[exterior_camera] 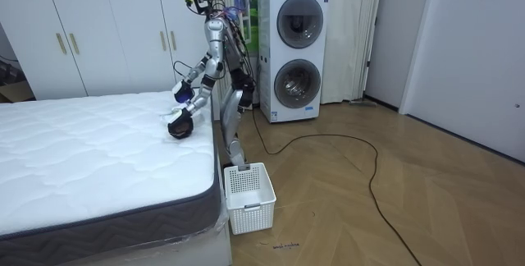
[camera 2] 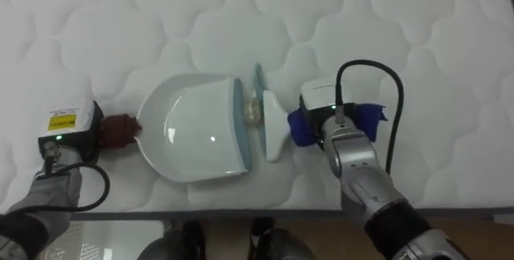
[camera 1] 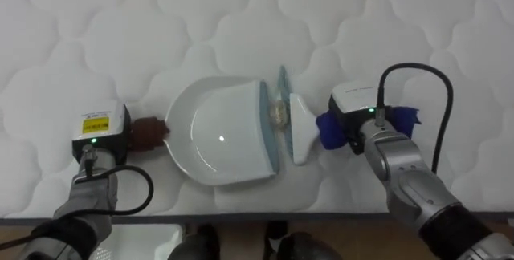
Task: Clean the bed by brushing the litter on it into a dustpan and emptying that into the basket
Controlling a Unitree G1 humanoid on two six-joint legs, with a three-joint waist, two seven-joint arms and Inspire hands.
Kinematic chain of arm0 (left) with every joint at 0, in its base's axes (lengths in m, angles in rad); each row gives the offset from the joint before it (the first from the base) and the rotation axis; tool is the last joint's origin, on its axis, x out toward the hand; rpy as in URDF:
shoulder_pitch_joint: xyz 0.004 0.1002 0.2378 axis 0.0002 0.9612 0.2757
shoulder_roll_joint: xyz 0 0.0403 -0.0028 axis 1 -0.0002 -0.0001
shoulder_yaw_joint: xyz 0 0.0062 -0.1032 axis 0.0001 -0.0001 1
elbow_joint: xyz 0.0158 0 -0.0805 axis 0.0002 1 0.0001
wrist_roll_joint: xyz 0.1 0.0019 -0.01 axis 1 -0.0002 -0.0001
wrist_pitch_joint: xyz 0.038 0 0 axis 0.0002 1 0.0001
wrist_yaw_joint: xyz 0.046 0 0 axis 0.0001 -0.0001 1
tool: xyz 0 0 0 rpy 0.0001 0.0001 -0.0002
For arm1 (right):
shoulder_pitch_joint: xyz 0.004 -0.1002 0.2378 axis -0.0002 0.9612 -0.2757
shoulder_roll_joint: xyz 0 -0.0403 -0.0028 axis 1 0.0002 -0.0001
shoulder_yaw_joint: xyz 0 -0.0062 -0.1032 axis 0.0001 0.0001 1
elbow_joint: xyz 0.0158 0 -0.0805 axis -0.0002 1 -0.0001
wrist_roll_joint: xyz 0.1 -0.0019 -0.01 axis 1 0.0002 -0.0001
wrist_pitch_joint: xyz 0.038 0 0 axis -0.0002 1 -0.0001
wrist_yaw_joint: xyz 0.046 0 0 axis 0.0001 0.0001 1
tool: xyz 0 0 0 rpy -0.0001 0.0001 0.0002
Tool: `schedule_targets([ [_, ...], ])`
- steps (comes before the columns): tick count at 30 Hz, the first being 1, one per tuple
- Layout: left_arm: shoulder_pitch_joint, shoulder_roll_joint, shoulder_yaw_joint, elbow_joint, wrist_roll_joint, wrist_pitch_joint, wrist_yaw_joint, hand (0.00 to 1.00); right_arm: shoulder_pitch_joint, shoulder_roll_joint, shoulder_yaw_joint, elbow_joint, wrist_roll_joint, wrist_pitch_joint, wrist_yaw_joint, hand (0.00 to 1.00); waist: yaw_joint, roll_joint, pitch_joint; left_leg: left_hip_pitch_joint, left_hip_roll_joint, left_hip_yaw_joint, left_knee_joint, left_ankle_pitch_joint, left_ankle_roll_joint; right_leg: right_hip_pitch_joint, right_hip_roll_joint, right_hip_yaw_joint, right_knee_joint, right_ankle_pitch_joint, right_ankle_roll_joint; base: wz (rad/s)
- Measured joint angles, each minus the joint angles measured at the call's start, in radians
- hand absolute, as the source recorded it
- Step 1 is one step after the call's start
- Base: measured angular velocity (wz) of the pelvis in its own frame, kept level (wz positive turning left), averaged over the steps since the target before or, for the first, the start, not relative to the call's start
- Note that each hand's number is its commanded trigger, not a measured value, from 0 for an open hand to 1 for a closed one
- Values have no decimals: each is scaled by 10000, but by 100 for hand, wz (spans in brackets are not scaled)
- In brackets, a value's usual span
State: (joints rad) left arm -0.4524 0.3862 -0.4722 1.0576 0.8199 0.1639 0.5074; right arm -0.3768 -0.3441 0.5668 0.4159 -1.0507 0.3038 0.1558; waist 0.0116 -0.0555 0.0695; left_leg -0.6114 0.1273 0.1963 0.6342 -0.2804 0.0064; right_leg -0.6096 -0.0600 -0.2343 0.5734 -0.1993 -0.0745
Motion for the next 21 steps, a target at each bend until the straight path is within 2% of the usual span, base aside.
schedule_targets([
  [21, -4, 22, -1, 7, 15, -101, 15, 100, 6, -36, 8, -42, 227, -195, 37, 100, 1, 3, -3, -59, -1, -2, 45, -2, 3, -92, 0, 36, 69, 1, -1, 0],
])
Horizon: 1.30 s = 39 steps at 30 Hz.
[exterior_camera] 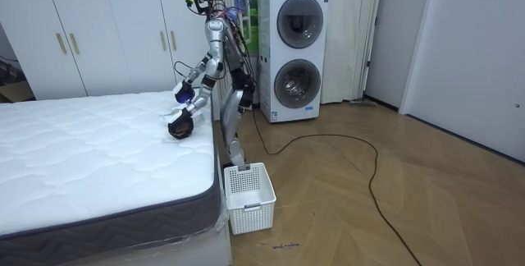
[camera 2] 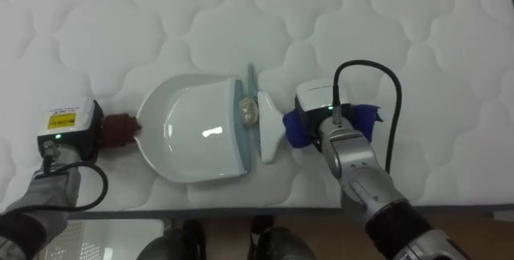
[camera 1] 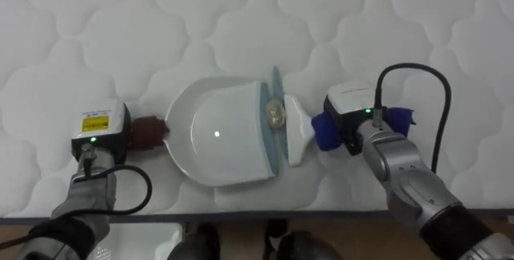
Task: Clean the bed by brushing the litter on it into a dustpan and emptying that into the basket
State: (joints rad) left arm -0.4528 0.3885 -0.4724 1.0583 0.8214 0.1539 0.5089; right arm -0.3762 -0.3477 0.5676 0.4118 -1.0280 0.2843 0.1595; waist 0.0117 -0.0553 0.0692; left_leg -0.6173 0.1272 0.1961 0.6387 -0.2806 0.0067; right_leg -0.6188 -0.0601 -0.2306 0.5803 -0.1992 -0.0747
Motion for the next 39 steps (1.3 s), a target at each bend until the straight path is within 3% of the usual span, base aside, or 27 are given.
schedule_targets([
  [27, 98, 94, -26, 6, -1, -48, -346, 100, 11, 82, 526, -392, 160, -23, 330, 100, -29, -105, -65, 14, -20, -2, 193, 16, 24, 5, -60, 9, 159, -4, -3, 0],
  [32, 192, 213, -87, -5, -2, -102, -365, 100, 13, 79, 647, -455, 308, -25, 406, 100, -50, -249, -145, -2, -7, -28, 197, 13, 27, 12, -66, -23, 126, -18, -18, 0],
  [39, 299, 253, -83, -23, -2, -106, -202, 100, 29, 12, 700, -670, 418, -26, 499, 100, -31, -340, -157, 9, -13, -53, 204, 10, 31, 24, -75, -41, 195, -17, -19, 1],
])
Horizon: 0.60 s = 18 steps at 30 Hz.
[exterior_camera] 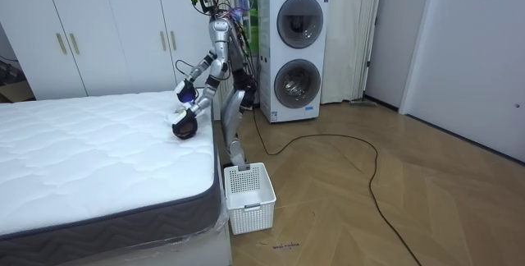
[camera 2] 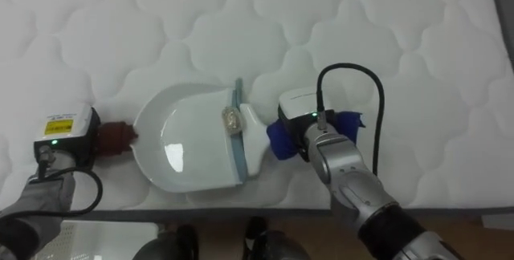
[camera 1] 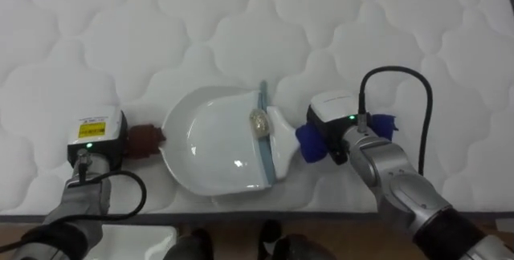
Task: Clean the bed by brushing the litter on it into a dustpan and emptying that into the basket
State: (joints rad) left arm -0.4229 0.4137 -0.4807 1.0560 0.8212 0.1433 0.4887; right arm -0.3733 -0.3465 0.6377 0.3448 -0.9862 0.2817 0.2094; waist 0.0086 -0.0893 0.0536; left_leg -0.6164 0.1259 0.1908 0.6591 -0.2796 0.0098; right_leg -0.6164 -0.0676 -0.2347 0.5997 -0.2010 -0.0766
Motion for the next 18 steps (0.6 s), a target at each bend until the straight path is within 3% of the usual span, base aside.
schedule_targets([
  [9, 92, 0, 68, 38, -36, -83, 324, 100, 15, -39, -23, -45, 15, -16, 114, 100, -2, 2, 1, 7, 1, -2, -28, -1, 0, 5, 10, 7, -27, 0, -2, 0],
  [18, 363, 42, 203, 29, -45, -431, 503, 100, 49, -286, -39, -107, 2, -439, 124, 100, 65, -9, 1, 275, -24, -22, -242, 0, -2, 246, 30, 4, -273, 3, 2, 0],
])
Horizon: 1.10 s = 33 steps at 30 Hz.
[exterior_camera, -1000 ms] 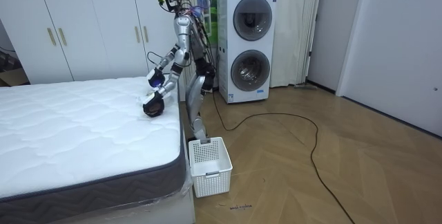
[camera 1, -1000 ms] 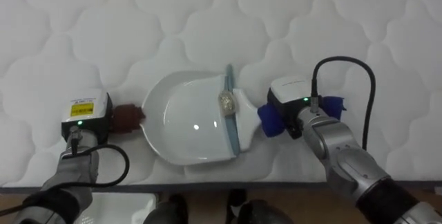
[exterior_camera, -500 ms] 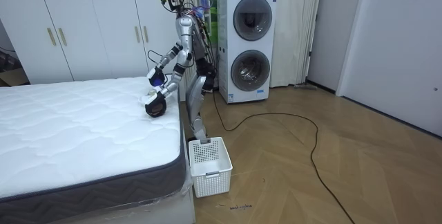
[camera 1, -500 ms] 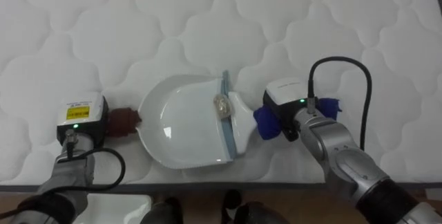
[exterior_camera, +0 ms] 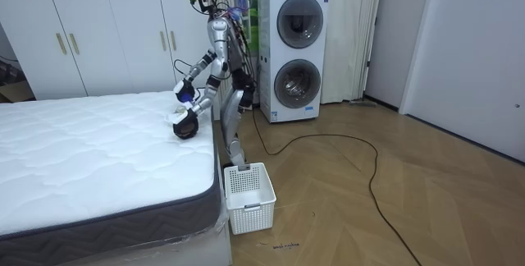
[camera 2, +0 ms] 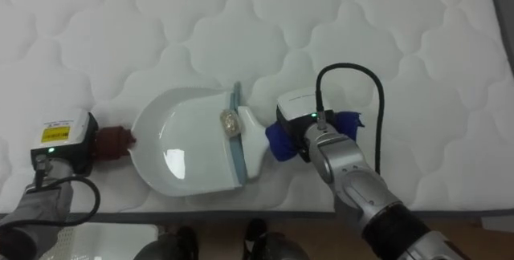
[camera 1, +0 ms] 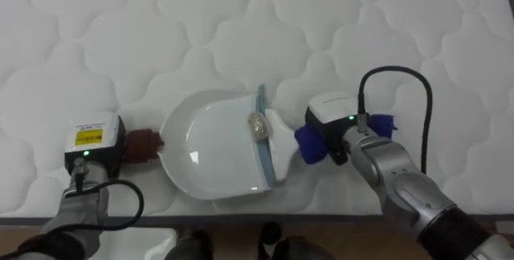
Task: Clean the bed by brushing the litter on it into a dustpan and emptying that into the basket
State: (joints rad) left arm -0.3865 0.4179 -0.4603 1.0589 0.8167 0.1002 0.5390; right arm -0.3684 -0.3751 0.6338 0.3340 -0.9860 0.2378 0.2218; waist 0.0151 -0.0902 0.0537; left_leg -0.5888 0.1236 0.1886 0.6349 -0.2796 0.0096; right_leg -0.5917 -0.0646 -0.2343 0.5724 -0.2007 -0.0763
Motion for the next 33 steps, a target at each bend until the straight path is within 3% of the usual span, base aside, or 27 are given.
schedule_targets([
  [9, 1, 148, 89, -4, -3, -194, 197, 100, -1, -238, 10, -13, 147, -265, -258, 100, 140, -419, -1, 78, 42, -10, 78, -4, -8, 141, 96, 64, -142, 5, 9, -2],
  [11, 12, 153, 129, 26, 1, -192, 300, 100, 5, -247, 20, -17, 135, -274, -246, 100, 153, -610, 25, 219, 47, -18, 49, -5, -9, 315, 118, 55, -208, 12, 21, 3],
  [17, 56, 102, 210, 245, -35, -351, 450, 100, 90, -244, 1, -293, -17, -288, 45, 100, 161, -913, -40, 628, 41, -128, -214, -22, -6, 923, 161, -116, -621, 104, 97, 7],
  [24, 75, 25, 328, 417, -62, -421, 529, 100, 148, -289, -142, -361, -9, -430, 87, 100, 181, -1083, -30, 902, 25, -111, -424, -38, 25, 1201, 317, 184, -902, 260, 227, -2],
  [33, 337, -251, 1090, 444, -85, -437, 605, 100, 160, -195, -421, -435, -42, -638, 69, 100, 198, -1329, -29, 1565, 21, -96, -703, -39, 22, 1924, 408, 272, -1366, 335, 280, 0],
])
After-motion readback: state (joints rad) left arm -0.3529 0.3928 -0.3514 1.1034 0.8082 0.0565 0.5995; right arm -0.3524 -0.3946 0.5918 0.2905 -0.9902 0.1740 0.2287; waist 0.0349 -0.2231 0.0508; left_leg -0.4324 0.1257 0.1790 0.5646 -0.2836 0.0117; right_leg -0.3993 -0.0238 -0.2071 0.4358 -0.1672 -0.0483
